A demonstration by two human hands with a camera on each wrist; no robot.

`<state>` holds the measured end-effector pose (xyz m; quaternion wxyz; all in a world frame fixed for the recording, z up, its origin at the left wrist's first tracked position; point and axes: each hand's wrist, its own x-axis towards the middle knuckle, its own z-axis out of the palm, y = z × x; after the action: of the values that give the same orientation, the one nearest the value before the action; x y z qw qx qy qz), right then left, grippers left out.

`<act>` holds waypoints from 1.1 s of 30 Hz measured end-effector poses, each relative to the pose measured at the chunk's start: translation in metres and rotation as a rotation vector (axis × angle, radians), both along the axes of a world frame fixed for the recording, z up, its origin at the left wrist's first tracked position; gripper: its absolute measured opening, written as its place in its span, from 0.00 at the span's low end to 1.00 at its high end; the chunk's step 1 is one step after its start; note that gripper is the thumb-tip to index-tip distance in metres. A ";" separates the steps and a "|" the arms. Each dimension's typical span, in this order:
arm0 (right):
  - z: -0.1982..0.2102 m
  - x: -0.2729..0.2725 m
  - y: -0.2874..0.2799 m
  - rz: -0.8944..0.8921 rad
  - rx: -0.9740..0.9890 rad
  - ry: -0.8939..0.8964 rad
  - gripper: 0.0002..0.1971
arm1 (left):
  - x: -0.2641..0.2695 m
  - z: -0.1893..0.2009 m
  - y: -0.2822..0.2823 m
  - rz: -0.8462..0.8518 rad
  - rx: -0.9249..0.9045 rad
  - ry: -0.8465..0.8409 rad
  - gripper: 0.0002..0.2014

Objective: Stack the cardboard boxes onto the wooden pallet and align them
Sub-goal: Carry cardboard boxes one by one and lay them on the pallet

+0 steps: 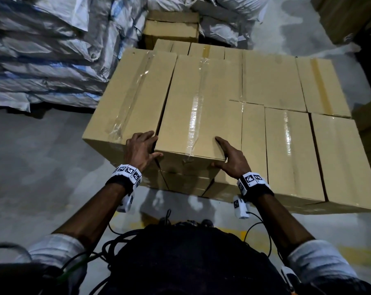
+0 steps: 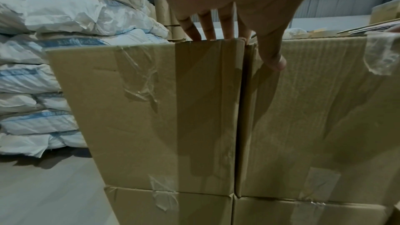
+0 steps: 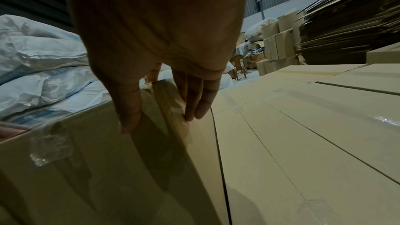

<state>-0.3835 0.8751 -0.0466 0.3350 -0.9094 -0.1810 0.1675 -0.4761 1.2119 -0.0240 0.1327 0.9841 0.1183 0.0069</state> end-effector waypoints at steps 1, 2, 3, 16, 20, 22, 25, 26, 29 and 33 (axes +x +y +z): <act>0.000 0.000 0.000 -0.005 0.003 0.002 0.51 | 0.000 -0.001 0.001 -0.004 -0.001 -0.006 0.34; 0.000 0.000 -0.001 -0.009 0.009 0.005 0.51 | 0.000 -0.001 0.002 -0.008 -0.003 -0.013 0.34; 0.000 0.001 -0.001 -0.010 0.013 0.007 0.51 | 0.000 -0.002 0.003 -0.013 -0.004 -0.019 0.34; 0.001 -0.003 -0.004 -0.012 0.042 0.046 0.50 | -0.002 -0.007 0.006 -0.023 -0.040 -0.053 0.34; 0.002 -0.004 -0.003 -0.023 0.037 0.054 0.50 | -0.003 -0.009 0.007 -0.019 -0.062 -0.058 0.34; 0.003 -0.004 -0.003 -0.020 0.025 0.053 0.50 | -0.001 -0.008 0.007 -0.001 -0.092 -0.057 0.34; 0.004 -0.004 -0.004 -0.029 0.035 0.055 0.49 | 0.001 -0.006 0.004 0.028 -0.123 -0.044 0.34; 0.005 -0.005 -0.004 -0.027 0.040 0.052 0.49 | 0.001 -0.005 0.004 0.031 -0.127 -0.043 0.34; 0.005 -0.006 -0.005 -0.024 0.041 0.046 0.49 | 0.000 -0.006 0.003 0.036 -0.144 -0.048 0.35; 0.005 -0.010 -0.006 -0.027 0.042 0.038 0.48 | 0.000 -0.006 0.002 0.044 -0.155 -0.048 0.36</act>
<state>-0.3937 0.8690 -0.0418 0.3597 -0.9011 -0.1659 0.1765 -0.4764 1.2134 -0.0305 0.2112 0.9675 0.1370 0.0243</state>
